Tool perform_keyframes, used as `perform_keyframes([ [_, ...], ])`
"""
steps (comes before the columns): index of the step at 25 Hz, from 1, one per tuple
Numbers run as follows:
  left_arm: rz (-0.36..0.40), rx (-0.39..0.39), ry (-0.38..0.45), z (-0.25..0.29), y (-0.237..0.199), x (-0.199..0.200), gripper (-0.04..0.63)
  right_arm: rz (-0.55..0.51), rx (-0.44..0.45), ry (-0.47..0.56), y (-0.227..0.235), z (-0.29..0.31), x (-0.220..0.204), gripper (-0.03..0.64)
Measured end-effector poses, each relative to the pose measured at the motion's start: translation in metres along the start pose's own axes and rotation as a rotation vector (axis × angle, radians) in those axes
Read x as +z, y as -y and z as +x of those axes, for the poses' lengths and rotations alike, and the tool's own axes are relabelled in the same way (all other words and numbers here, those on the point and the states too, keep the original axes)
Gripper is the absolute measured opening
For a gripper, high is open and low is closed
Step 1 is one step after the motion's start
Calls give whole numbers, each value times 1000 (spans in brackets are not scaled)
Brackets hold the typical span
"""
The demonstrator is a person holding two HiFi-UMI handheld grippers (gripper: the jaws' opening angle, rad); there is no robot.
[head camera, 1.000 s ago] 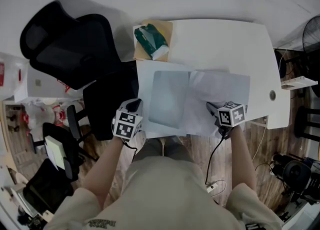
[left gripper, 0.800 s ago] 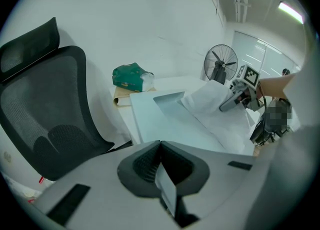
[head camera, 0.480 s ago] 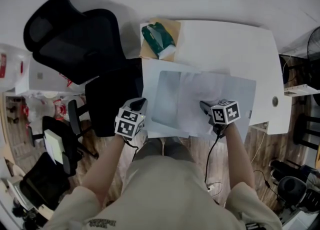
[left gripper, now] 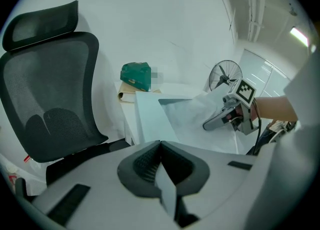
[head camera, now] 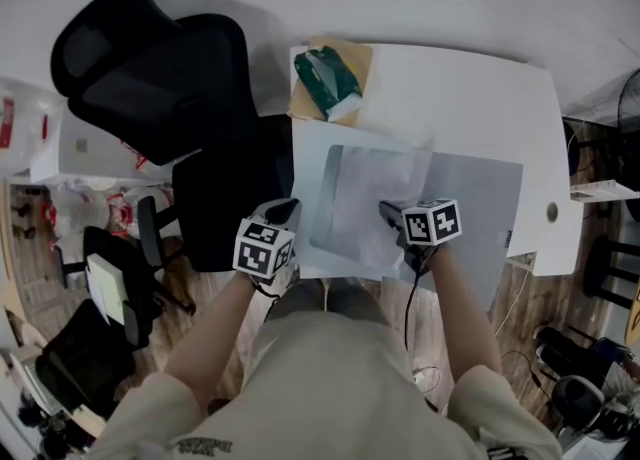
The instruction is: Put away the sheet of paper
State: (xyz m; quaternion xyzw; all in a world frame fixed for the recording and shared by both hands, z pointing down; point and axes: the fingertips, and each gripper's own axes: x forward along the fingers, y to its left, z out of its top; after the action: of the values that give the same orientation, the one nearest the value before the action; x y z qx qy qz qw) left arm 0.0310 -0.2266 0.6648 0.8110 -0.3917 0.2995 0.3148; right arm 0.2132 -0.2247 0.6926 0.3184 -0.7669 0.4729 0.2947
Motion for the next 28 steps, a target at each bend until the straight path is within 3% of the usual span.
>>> perform_keyframes([
  [13,-43,-38,2,-2,0,1,20,131,141,38,-45,51,20,23],
  [26,-59,-46,12,-3,0,0,20,146,138,37,-56,69,19,27],
  [28,-58,-40,8,-2,-1,-1,20,126,118,36,-55,66,20,137],
])
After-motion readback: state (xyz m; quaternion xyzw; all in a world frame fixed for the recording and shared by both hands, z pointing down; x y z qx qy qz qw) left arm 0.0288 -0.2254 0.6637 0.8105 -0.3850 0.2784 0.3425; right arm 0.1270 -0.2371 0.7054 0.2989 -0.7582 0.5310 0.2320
